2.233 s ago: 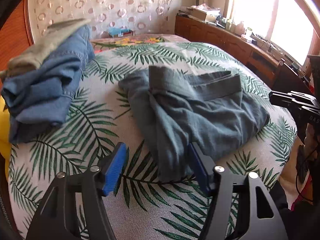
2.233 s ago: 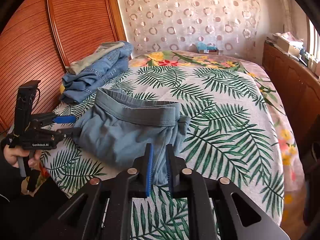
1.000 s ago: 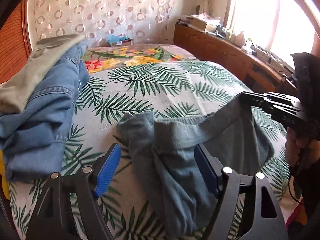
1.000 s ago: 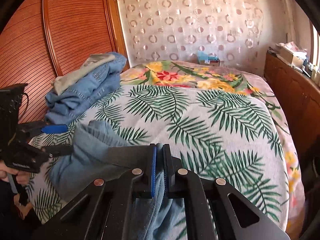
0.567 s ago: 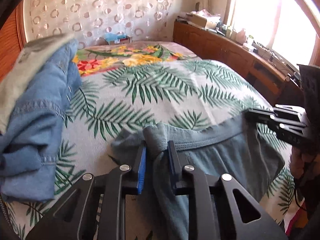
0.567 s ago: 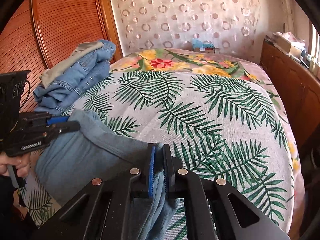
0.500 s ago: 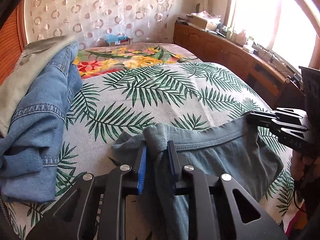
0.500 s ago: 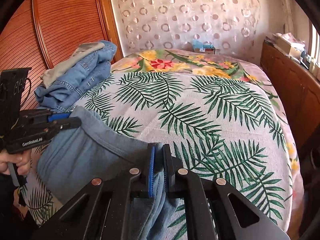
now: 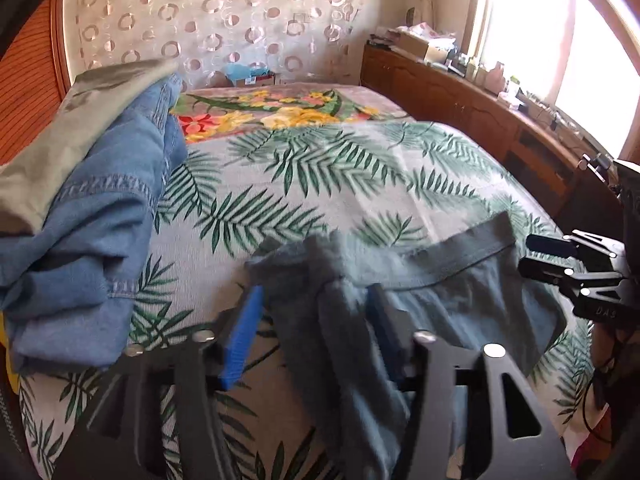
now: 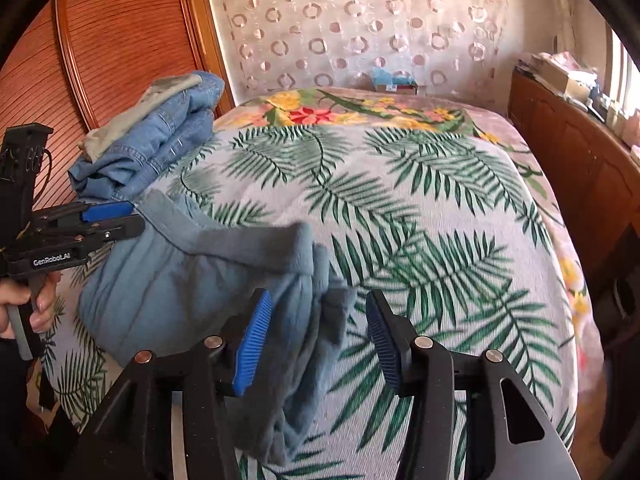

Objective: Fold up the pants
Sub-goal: 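Regrip the shorts bundle with both grippers, closing on its folded end, then lift the folded shorts with both grippers and carry them toward the jeans stack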

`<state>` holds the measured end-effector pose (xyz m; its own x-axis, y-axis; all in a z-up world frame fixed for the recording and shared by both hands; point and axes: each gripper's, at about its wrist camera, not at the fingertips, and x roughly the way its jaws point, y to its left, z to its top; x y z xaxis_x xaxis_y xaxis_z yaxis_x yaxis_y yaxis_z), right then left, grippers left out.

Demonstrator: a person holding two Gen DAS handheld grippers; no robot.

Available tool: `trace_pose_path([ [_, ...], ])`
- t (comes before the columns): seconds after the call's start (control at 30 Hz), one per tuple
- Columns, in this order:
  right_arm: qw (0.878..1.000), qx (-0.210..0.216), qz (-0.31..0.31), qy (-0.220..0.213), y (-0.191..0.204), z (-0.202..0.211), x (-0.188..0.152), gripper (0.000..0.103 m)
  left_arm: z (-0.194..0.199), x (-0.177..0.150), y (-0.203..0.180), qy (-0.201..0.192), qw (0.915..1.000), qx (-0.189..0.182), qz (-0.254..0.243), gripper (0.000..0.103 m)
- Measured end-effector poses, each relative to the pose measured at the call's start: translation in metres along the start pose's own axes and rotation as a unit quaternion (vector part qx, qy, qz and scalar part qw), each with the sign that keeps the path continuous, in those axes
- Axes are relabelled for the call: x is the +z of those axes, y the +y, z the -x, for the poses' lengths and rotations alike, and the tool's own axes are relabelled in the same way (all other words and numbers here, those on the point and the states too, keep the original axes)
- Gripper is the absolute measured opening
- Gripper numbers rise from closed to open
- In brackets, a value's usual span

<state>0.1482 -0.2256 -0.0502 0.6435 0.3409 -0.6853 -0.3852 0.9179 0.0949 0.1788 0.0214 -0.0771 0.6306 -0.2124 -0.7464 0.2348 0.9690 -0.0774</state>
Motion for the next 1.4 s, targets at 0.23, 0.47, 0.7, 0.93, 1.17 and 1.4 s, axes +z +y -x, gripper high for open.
trace_pose_path([
  [0.23, 1.000, 0.005, -0.011, 0.016, -0.002, -0.006, 0.001, 0.052, -0.016, -0.012, 0.007, 0.024, 0.9995, -0.013, 0.018, 0.077],
  [0.47, 1.000, 0.002, -0.005, 0.019, 0.000, -0.018, 0.002, 0.052, -0.017, -0.015, 0.009, 0.019, 0.9995, -0.015, 0.019, 0.082],
  [0.7, 1.000, -0.002, 0.019, 0.024, 0.008, -0.022, 0.000, 0.065, -0.019, -0.015, 0.003, 0.024, 0.9997, -0.006, 0.005, 0.086],
  [0.93, 0.999, -0.005, 0.027, 0.026, 0.010, -0.025, 0.002, 0.067, -0.016, -0.013, 0.009, 0.020, 0.9989, -0.040, 0.014, 0.080],
  [1.17, 0.999, -0.008, 0.031, 0.027, 0.011, -0.025, 0.002, 0.067, -0.014, -0.008, 0.007, 0.028, 0.9965, -0.075, 0.026, 0.043],
  [1.4, 0.999, 0.012, 0.014, 0.026, 0.003, -0.022, 0.004, 0.048, -0.007, -0.006, 0.000, 0.020, 0.9965, -0.078, 0.022, 0.024],
])
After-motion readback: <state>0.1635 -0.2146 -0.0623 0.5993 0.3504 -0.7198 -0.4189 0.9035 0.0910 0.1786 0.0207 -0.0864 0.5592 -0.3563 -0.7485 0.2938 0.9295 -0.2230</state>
